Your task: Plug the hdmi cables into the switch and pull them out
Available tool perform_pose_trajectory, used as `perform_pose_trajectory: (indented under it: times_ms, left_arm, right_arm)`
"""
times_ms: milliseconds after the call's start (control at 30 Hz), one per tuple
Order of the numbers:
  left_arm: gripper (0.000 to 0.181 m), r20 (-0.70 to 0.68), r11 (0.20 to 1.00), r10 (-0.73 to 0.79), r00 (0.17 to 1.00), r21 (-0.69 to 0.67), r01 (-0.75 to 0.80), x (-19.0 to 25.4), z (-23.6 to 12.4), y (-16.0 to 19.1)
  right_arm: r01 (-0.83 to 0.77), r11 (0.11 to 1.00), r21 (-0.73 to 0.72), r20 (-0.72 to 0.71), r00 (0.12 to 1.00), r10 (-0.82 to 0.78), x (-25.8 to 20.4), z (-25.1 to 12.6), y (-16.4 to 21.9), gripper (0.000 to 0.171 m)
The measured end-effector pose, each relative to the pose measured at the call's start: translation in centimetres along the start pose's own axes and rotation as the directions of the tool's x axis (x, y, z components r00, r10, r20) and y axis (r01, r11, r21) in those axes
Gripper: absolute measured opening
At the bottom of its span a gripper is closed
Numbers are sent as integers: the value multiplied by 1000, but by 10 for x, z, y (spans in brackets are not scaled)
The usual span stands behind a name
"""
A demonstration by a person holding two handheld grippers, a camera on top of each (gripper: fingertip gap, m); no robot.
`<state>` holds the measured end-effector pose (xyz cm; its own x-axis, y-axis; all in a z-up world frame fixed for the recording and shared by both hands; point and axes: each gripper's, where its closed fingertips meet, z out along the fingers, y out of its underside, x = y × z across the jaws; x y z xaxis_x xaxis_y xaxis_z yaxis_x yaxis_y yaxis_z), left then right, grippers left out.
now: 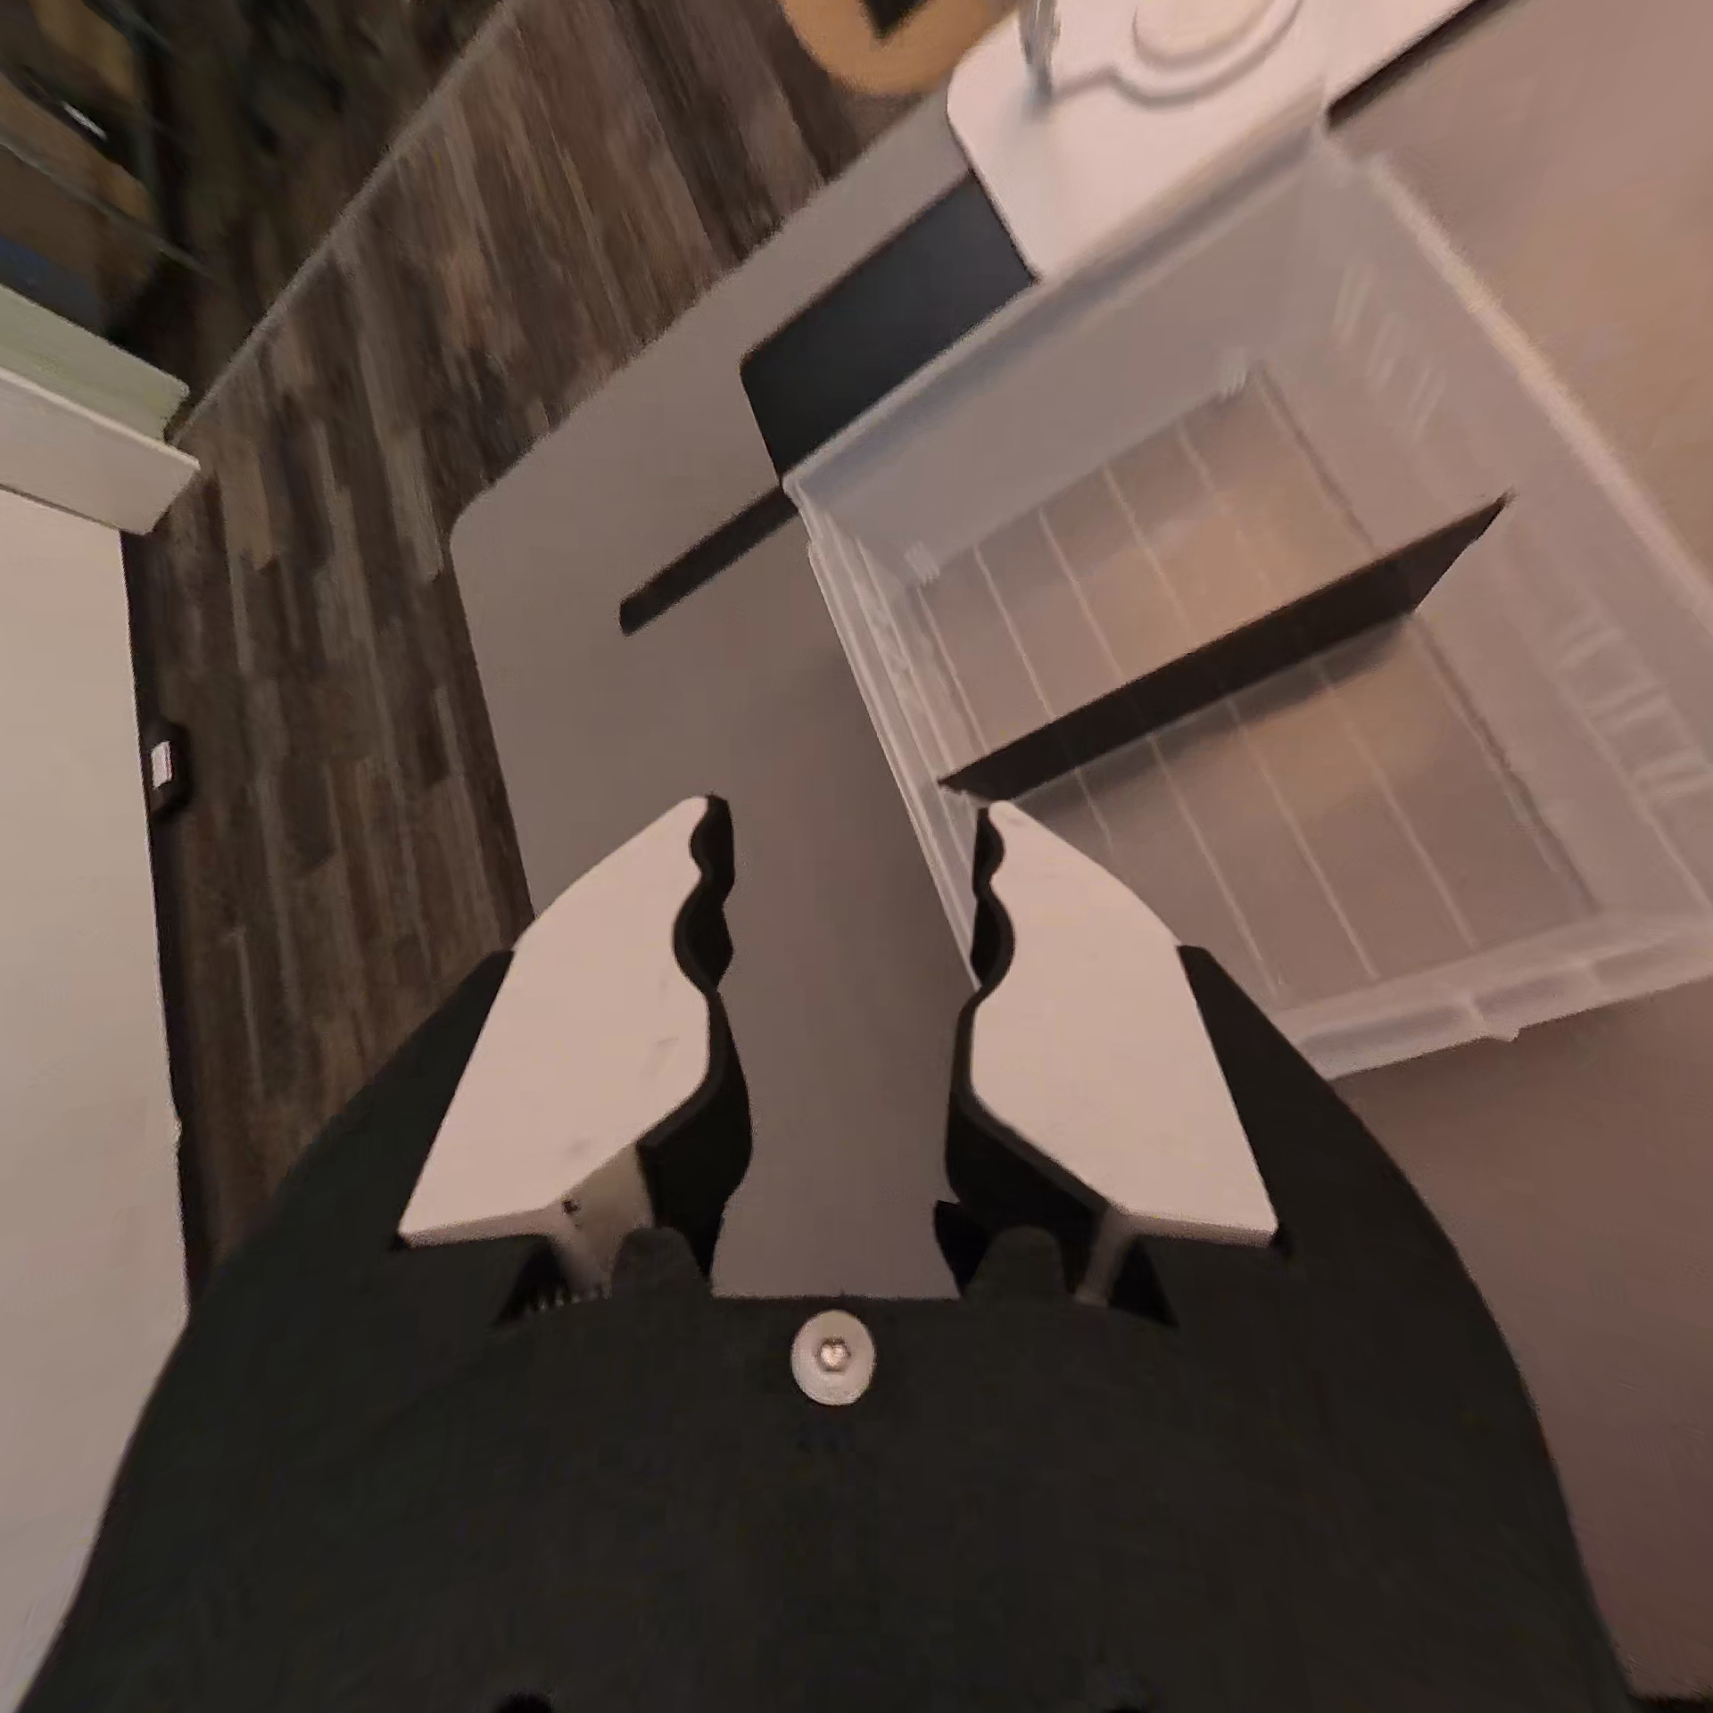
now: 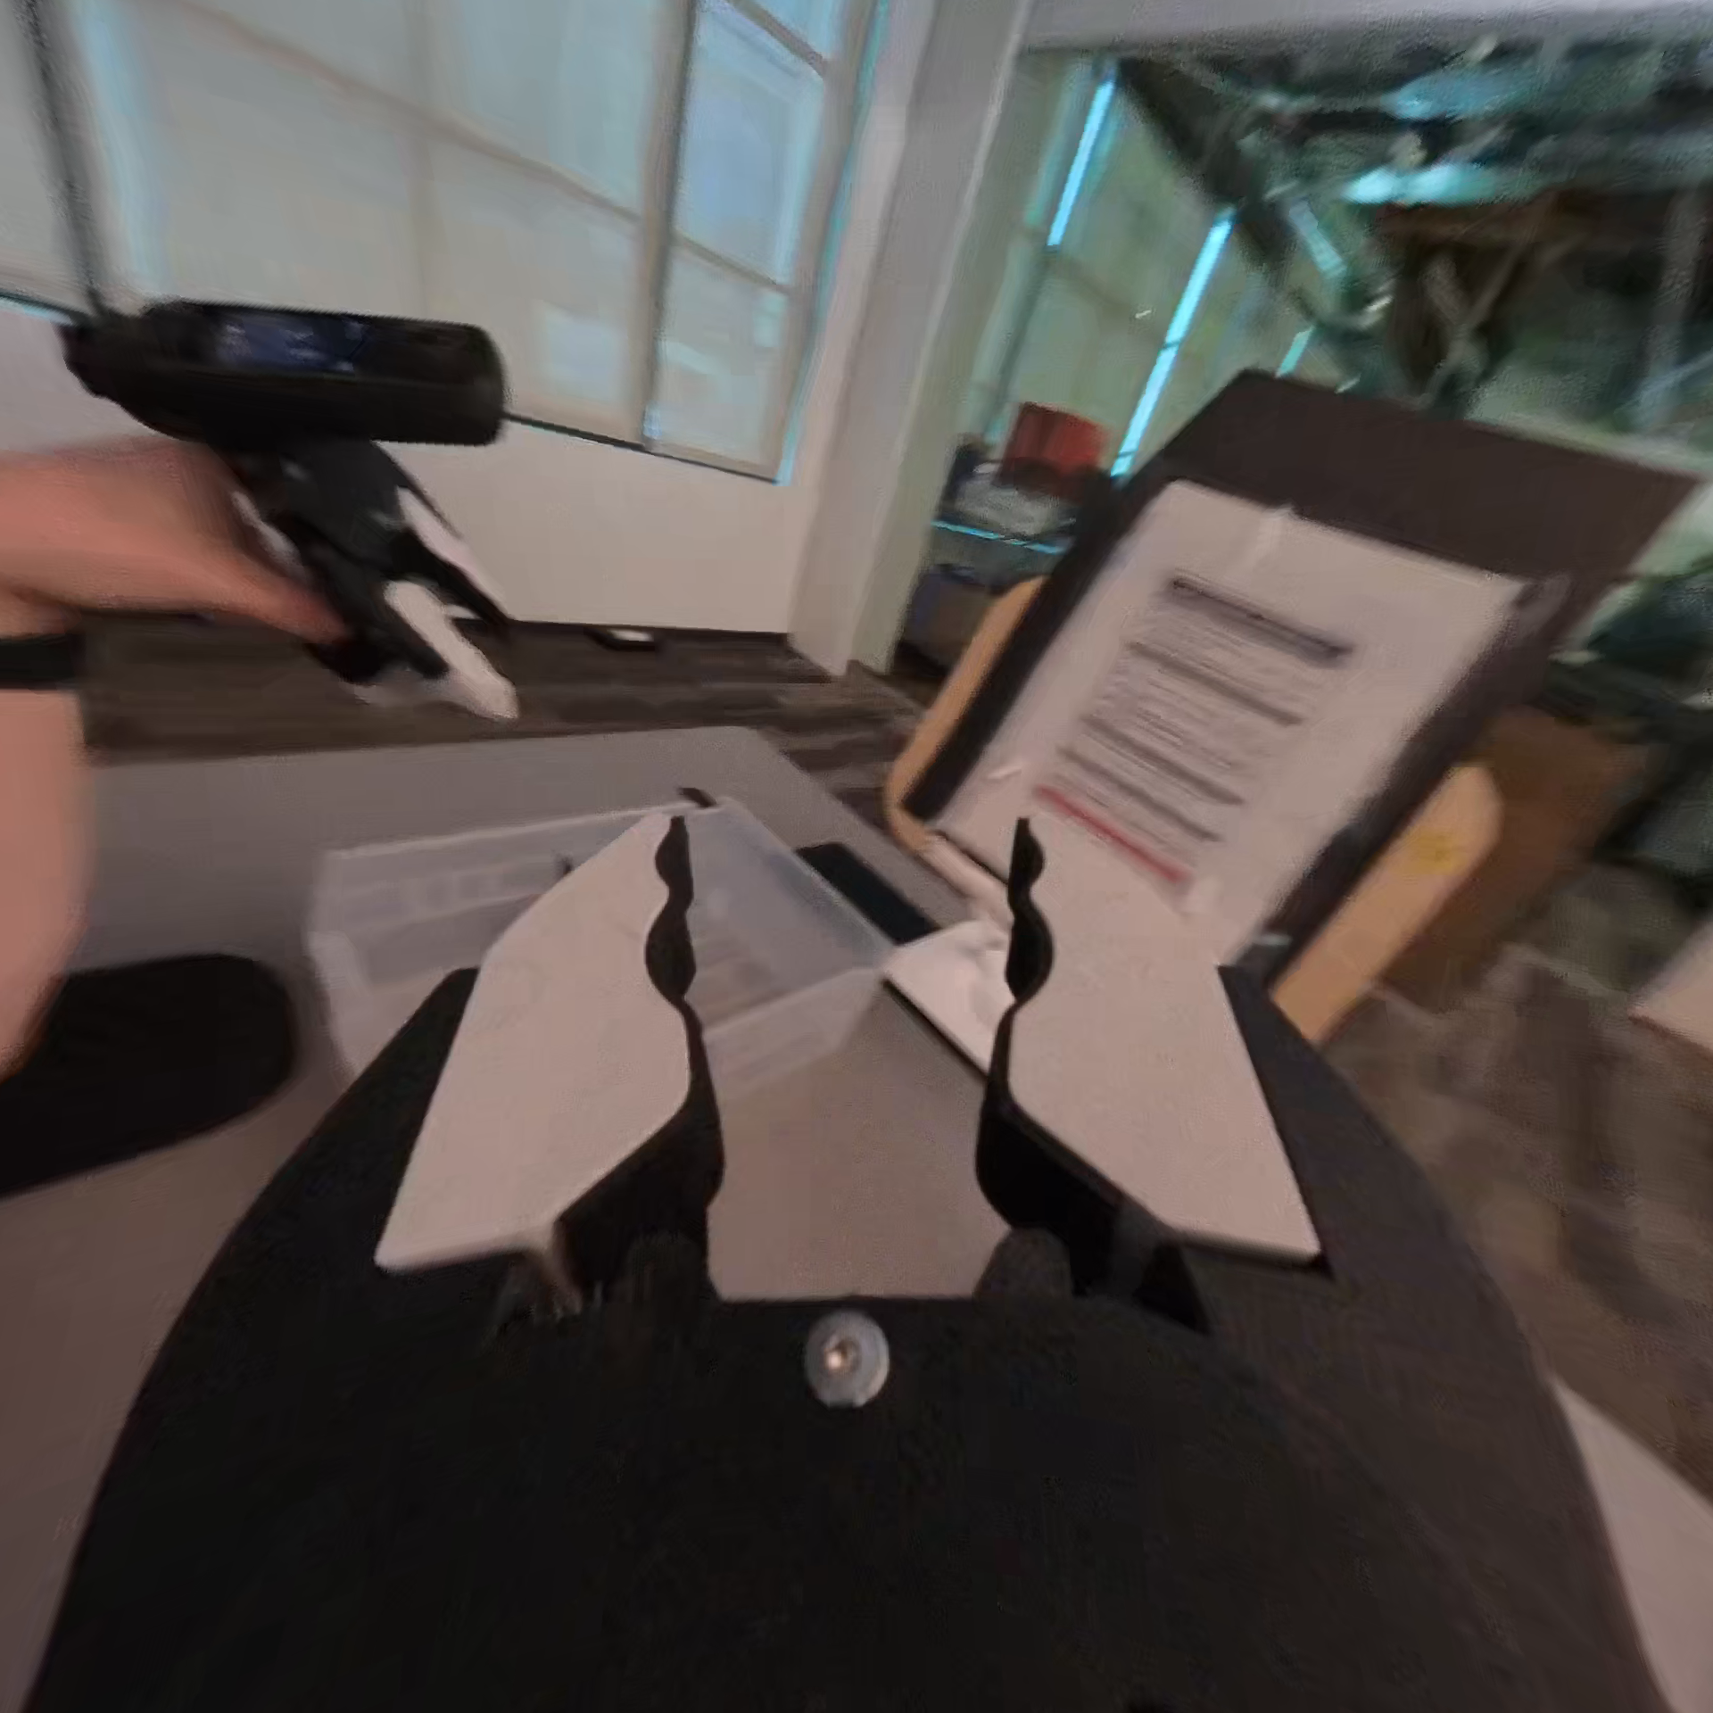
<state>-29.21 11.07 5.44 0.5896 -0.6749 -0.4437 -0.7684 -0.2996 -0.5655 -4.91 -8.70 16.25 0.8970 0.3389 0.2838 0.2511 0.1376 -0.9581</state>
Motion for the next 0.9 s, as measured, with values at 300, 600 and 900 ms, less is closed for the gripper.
perform_pose_trajectory:
  times_ms: [300,600,900]
  left_arm:
    - [58,6,990,2,1000,140,-2,15,-16,-30]
    - [63,-33,989,42,999,145,-37,26,-18,-31]
    - [62,-50,984,53,997,173,-44,26,-27,-30]
  right_arm:
    - [-355,526,-773,-17,840,542,-80,135,209,72]
    - [-475,53,-879,-302,639,707,-137,141,275,63]
    - [-283,-85,-955,-291,847,444,-80,103,304,10]
